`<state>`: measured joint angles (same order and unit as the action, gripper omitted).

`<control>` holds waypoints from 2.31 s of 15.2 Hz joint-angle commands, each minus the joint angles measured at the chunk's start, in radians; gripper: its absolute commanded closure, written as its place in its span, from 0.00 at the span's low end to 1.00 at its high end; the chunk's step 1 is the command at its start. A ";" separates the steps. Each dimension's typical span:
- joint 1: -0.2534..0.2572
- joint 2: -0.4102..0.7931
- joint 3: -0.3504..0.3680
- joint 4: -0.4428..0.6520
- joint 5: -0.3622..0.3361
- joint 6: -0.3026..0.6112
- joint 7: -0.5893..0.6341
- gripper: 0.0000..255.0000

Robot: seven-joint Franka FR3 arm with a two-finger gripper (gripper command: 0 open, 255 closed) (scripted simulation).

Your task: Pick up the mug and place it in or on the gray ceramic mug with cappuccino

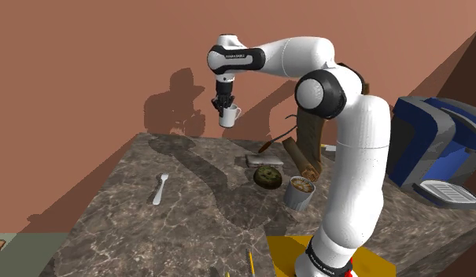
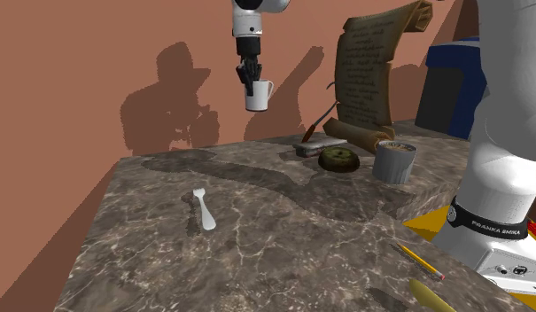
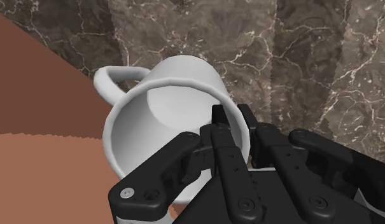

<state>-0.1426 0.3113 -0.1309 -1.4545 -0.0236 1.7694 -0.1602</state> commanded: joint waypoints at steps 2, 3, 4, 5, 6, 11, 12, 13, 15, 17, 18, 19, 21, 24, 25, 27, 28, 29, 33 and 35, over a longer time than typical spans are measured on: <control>0.003 -0.052 -0.001 -0.051 -0.006 -0.002 0.001 1.00; 0.005 -0.098 -0.003 -0.112 -0.012 0.015 0.001 1.00; 0.006 -0.142 -0.004 -0.171 -0.018 0.029 0.002 1.00; 0.007 -0.186 -0.005 -0.226 -0.024 0.041 0.002 1.00; 0.007 -0.228 -0.006 -0.279 -0.030 0.052 0.003 1.00; 0.003 -0.433 -0.011 -0.513 -0.060 0.084 0.005 1.00; 0.001 -0.473 -0.012 -0.555 -0.066 0.086 0.005 1.00; -0.001 -0.513 -0.012 -0.595 -0.072 0.087 0.005 1.00; -0.006 -0.593 -0.013 -0.672 -0.084 0.084 0.004 1.00; -0.013 -0.674 -0.014 -0.745 -0.095 0.076 0.003 1.00; -0.017 -0.714 -0.015 -0.779 -0.101 0.070 0.001 1.00; -0.021 -0.755 -0.015 -0.812 -0.106 0.063 0.000 1.00; -0.030 -0.837 -0.016 -0.875 -0.117 0.044 -0.005 1.00; -0.046 -0.963 -0.018 -0.961 -0.133 0.006 -0.014 1.00; -0.052 -1.006 -0.019 -0.987 -0.138 -0.010 -0.018 1.00; -0.064 -1.092 -0.021 -1.036 -0.148 -0.046 -0.028 1.00; -0.071 -1.135 -0.022 -1.059 -0.153 -0.067 -0.034 1.00; -0.078 -1.179 -0.024 -1.081 -0.158 -0.088 -0.040 1.00; -0.109 -1.356 -0.031 -1.154 -0.179 -0.190 -0.071 1.00; -0.126 -1.444 -0.036 -1.183 -0.190 -0.248 -0.090 1.00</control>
<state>-0.2610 -1.0919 -0.1655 -2.6248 -0.2093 1.5503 -0.2416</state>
